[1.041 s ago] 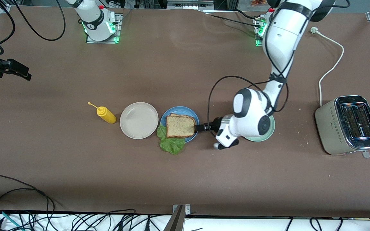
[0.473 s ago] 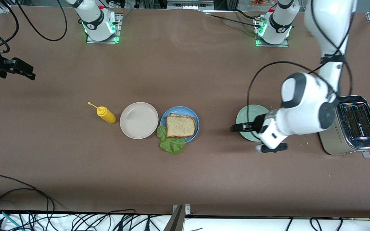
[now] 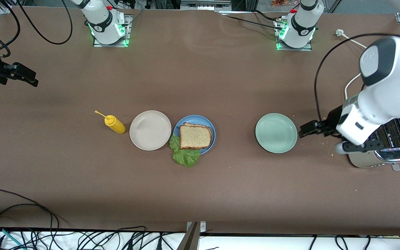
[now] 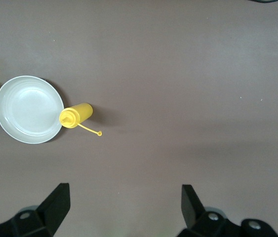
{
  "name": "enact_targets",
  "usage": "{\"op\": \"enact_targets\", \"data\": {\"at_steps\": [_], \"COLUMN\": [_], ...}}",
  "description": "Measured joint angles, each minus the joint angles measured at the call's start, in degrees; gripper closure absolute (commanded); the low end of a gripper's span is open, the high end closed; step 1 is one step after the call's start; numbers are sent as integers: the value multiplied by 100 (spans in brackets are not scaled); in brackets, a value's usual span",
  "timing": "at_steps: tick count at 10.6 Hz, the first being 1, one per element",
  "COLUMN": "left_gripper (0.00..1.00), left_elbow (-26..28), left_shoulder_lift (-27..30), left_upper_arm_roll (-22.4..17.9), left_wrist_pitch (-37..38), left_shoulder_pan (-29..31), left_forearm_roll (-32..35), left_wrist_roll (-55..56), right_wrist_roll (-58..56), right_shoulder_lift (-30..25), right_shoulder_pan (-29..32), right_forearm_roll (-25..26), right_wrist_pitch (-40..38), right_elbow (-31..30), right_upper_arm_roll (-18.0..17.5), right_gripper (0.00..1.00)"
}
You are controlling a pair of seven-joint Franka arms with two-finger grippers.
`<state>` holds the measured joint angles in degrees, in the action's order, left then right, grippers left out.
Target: Make sandwich in blue plate with both arms
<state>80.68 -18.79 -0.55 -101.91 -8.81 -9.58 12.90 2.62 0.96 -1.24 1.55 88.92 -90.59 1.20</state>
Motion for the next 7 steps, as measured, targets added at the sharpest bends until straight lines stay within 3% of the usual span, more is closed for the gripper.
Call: {"op": "enact_targets", "data": {"at_steps": [3, 7], "left_gripper": [0, 0], "left_elbow": [21, 75], "left_shoulder_lift": [625, 1202], "left_upper_arm_roll": [-59, -321], "left_wrist_pitch": [870, 1613], "left_shoulder_pan": [-2, 315], "left_forearm_roll": [685, 899], "left_wrist_roll": [3, 3], "right_wrist_roll": [0, 0], "right_shoulder_lift": [2, 2], "right_shoulder_pan": [0, -1], "right_forearm_roll": [0, 0], "right_wrist_pitch": [-3, -5], "right_elbow": [2, 3], "right_upper_arm_roll": [0, 0], "right_gripper": [0, 0]}}
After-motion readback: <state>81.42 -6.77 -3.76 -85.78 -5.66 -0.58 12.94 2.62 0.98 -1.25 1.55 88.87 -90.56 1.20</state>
